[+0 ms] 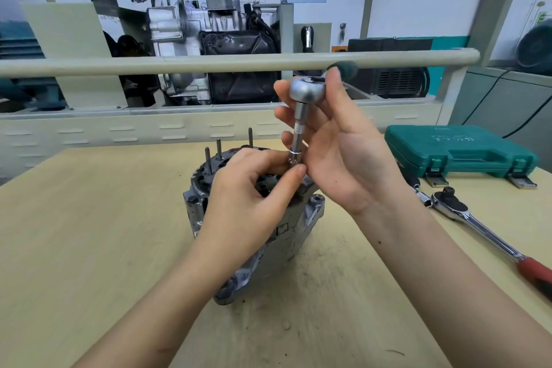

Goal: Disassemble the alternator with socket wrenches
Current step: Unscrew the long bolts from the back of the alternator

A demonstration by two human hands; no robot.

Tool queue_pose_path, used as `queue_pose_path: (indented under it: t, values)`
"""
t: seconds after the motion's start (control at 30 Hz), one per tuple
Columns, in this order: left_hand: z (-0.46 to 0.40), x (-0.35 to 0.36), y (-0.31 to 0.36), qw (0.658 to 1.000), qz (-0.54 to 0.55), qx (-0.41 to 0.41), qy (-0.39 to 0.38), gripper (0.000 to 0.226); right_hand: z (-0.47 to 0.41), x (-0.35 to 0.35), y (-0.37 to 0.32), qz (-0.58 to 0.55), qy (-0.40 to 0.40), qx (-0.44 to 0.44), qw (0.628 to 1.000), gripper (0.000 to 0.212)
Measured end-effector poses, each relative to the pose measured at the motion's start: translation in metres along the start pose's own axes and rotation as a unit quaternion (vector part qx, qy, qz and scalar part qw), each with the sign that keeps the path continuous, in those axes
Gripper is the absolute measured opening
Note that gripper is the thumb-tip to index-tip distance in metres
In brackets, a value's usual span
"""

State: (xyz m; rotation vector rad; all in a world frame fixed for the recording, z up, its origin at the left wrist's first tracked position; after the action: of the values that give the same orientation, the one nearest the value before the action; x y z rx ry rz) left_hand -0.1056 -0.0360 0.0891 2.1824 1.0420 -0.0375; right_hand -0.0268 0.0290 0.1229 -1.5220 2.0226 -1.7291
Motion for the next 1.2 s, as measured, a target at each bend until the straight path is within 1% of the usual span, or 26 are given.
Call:
queue_pose_path:
  t: [0.03,0.13,0.17,0.27,0.33,0.4,0.47,0.57,0.67,0.8,0.83,0.93,0.97,1.07,1.17,1.2]
  values:
    - [-0.0002,-0.001,-0.0002,1.0,-0.001,0.001,0.01,0.015,0.0007,0.0008,0.0008,-0.001,-0.003,-0.001,1.0,0.036]
    - [-0.0003,-0.0021,-0.0014,0.999,0.004,-0.003,0.032,0.017,0.0028,0.0019,0.0015,-0.008,0.005,-0.012,1.0,0.049]
    - [-0.0002,-0.0022,-0.002,0.999,0.007,-0.007,0.036,0.017,0.0033,0.0012,0.0008,-0.015,0.011,-0.02,1.0,0.048]
    - [0.0,-0.0026,-0.0033,0.999,0.002,-0.012,0.043,0.018,0.0035,-0.0013,-0.0018,-0.037,0.021,-0.041,0.998,0.03]
    - [0.0001,-0.0024,-0.0032,0.999,0.001,-0.018,0.041,0.018,0.0032,-0.0004,-0.0018,-0.034,0.018,-0.041,0.998,0.035]
    - [0.0,-0.0025,-0.0028,0.999,0.001,-0.026,0.034,0.012,0.0024,0.0012,0.0002,-0.013,0.008,-0.029,0.999,0.044]
    - [0.0001,-0.0012,-0.0008,1.0,-0.002,-0.025,0.011,0.009,0.0004,0.0013,0.0021,0.005,-0.002,-0.018,1.0,0.043]
    - [0.001,0.0013,0.0021,1.0,-0.005,-0.009,-0.014,0.012,-0.0012,0.0009,0.0014,0.001,-0.009,-0.01,1.0,0.038]
    - [0.0009,-0.0007,0.0015,1.0,-0.012,-0.004,0.001,0.005,-0.0005,0.001,0.002,-0.001,-0.01,-0.006,1.0,0.041]
    - [0.0007,-0.0019,0.0015,1.0,-0.01,-0.005,0.022,0.006,0.0012,0.0017,0.0025,-0.014,0.009,-0.019,1.0,0.051]
    - [0.0008,-0.0021,0.0017,1.0,-0.009,-0.006,0.027,0.007,0.0014,0.0012,0.0019,-0.018,0.015,-0.027,0.999,0.049]
    - [0.0011,-0.0019,0.0014,0.999,-0.01,-0.007,0.039,0.008,0.0022,-0.0004,-0.0015,-0.027,0.025,-0.045,0.998,0.031]
    - [0.0011,-0.0019,0.0007,0.999,-0.006,-0.013,0.041,0.009,0.0023,0.0,-0.0021,-0.028,0.024,-0.047,0.998,0.03]
    - [0.0007,-0.0015,-0.0018,0.999,0.007,-0.032,0.039,0.009,0.0021,0.0021,-0.0004,-0.02,0.01,-0.034,0.999,0.04]
    - [0.0012,-0.0009,-0.0008,0.999,0.011,-0.031,0.011,0.004,0.0003,0.0031,0.0016,-0.004,-0.01,-0.015,1.0,0.039]
    - [0.0016,-0.0003,0.0005,1.0,0.01,-0.025,-0.001,0.008,-0.0002,0.0028,0.0012,-0.003,-0.015,-0.012,1.0,0.038]
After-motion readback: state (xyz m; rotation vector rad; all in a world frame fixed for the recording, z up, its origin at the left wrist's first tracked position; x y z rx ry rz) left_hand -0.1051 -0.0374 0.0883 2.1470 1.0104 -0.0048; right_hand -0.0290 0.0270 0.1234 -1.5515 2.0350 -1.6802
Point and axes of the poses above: each hand's wrist, its own z-axis away from the middle knuckle, its own x-axis out of the palm, y = z × x, the point moved 4 cm from there along -z, towards the middle knuckle, and after that the axes turned 1 degree about y, right-handed, at the moved point
